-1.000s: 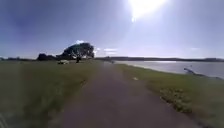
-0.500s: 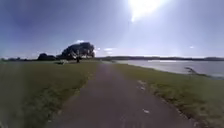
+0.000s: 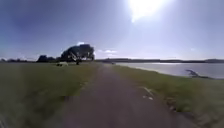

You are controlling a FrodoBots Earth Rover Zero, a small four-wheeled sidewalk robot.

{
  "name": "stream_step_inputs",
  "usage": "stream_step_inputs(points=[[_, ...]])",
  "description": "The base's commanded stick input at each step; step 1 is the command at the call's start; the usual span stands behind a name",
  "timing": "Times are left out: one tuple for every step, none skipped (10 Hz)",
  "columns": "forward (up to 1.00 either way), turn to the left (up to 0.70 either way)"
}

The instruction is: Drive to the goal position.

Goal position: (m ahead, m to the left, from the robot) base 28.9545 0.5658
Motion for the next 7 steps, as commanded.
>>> stream_step_inputs(points=[[0.85,0.00],[0.85,0.00],[0.85,0.00],[0.85,0.00],[0.85,0.00],[0.85,0.00],[0.85,0.00]])
